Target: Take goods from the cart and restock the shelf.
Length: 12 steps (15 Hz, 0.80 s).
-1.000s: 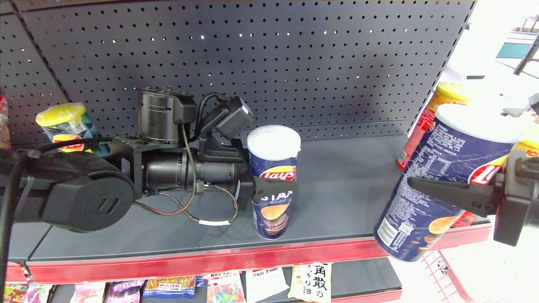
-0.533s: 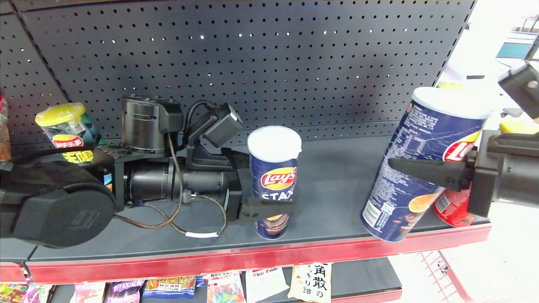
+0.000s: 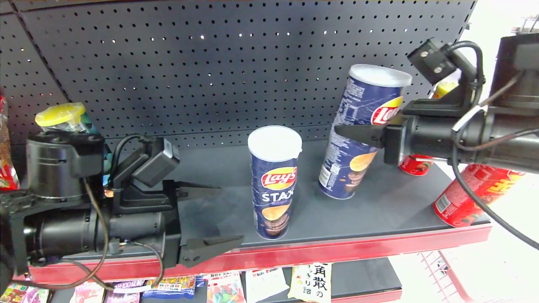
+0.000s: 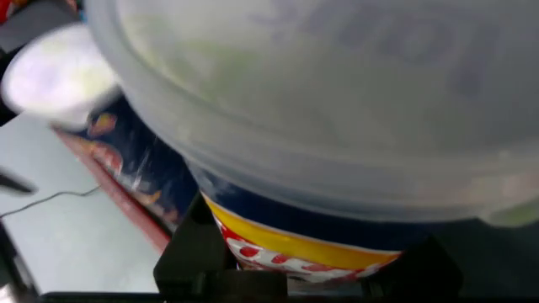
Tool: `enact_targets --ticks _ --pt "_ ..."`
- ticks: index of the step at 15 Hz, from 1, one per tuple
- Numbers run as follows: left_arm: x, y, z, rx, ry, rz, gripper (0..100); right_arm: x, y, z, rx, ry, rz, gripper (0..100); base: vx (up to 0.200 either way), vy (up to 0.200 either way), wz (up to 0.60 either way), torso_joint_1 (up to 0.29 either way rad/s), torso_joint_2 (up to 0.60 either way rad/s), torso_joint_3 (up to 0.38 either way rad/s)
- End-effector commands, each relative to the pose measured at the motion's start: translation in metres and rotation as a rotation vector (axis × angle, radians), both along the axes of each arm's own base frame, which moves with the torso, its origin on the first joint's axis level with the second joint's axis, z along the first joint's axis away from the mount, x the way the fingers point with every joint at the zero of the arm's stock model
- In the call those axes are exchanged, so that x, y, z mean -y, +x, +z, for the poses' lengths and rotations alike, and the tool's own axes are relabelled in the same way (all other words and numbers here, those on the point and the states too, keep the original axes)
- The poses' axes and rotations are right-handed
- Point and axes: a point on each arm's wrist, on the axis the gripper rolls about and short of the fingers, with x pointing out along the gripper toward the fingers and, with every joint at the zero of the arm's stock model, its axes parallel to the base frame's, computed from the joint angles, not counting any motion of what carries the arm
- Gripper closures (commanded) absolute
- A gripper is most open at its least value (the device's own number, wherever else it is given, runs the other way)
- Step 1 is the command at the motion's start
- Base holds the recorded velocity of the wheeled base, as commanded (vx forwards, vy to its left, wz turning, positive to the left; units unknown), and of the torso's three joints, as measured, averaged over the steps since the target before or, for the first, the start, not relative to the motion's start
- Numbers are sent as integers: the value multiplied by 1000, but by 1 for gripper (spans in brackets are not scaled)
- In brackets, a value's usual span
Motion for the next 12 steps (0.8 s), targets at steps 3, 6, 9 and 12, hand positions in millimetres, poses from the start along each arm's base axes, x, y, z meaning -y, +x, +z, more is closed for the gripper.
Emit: enact_targets --ticks 3,6,9,12 --pt "-31 -36 7 63 -14 107 0 -48 53 -20 -23 -15 45 100 0 0 0 0 0 0" --pt "-45 -43 4 64 -15 189 0 -66 66 -20 -10 -7 65 100 0 0 0 0 0 0" --pt "-51 -47 4 70 -21 223 0 -75 76 -25 -11 -10 73 100 0 0 0 0 0 0" --pt "-52 -49 5 69 -26 248 0 -83 86 -37 -9 -48 81 100 0 0 0 0 0 0"
